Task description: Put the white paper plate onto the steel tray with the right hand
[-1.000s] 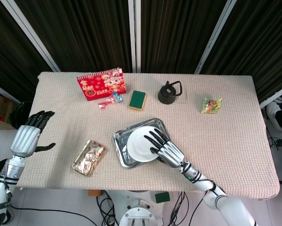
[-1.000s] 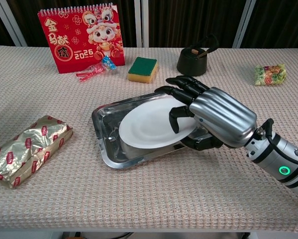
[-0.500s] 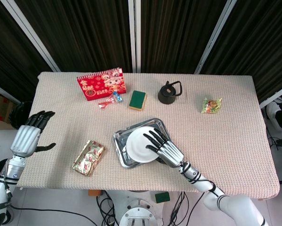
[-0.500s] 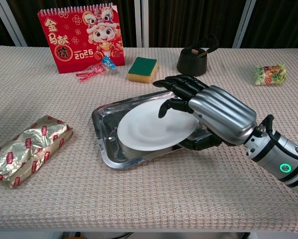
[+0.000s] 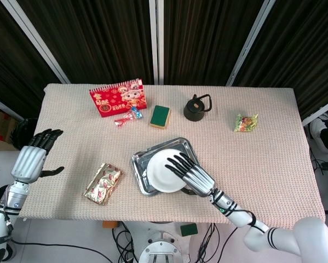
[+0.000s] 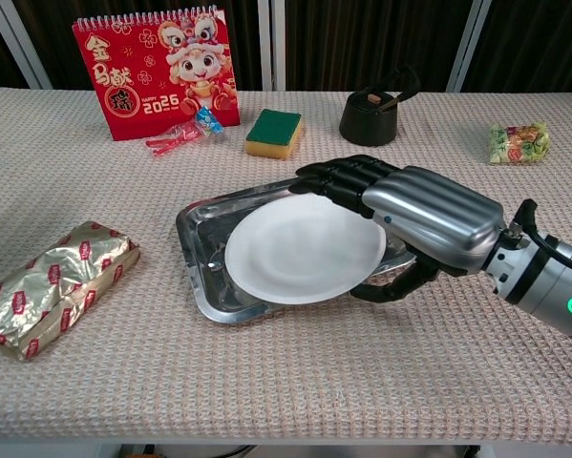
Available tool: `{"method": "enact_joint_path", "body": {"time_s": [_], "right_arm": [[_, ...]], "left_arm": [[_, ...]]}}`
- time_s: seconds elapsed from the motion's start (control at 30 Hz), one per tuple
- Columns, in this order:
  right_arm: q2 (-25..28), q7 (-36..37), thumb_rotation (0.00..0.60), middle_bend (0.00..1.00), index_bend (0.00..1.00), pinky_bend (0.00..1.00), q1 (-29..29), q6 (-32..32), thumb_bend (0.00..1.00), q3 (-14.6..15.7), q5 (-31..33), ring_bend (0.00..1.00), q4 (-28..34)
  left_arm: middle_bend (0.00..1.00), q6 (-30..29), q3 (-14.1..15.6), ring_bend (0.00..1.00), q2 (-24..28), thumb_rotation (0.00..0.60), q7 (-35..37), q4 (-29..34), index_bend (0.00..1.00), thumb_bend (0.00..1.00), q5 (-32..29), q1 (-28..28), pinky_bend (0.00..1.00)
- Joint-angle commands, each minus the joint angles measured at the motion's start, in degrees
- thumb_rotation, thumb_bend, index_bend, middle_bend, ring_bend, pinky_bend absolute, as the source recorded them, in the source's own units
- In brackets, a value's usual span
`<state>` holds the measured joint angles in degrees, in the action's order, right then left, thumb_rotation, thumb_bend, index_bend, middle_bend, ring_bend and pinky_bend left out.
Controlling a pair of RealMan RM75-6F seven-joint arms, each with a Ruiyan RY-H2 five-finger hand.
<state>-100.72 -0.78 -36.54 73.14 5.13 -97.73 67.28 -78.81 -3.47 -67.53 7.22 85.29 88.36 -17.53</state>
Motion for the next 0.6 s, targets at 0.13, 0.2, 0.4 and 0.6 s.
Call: {"method": "enact_joint_path", "body": {"time_s": [0.13,0.2,0.4,0.6], "right_arm": [[6.3,-6.0,0.600,0.00,0.03,0.00,-0.2,-4.9,0.13,-0.1,1.7,0.00,9.2],[7.3,-6.6,0.600,0.00,0.02,0.00,-0.3,-5.9,0.13,0.1,1.7,0.00,11.0],[7.8,-8.4,0.600,0.00,0.00,0.00,-0.7,-7.7,0.13,-0.9,2.2,0.00,12.9],[7.7,-9.5,0.600,0.00,0.00,0.00,-0.1,-6.3,0.13,-2.2,1.8,0.00,12.5]], "left_arm": [[0.12,0.0,0.0,0.07,0.1,0.600,-0.1,0.2,0.10,0.05,0.1,0.0,0.15],[0.12,0.0,0.0,0.07,0.1,0.600,-0.1,0.3,0.10,0.05,0.1,0.0,0.15],[0.12,-0.1,0.0,0.07,0.2,0.600,-0.1,0.5,0.10,0.05,0.1,0.1,0.15],[0.12,-0.4,0.0,0.07,0.4,0.600,0.0,0.5,0.10,0.05,0.0,0.3,0.15]]}}
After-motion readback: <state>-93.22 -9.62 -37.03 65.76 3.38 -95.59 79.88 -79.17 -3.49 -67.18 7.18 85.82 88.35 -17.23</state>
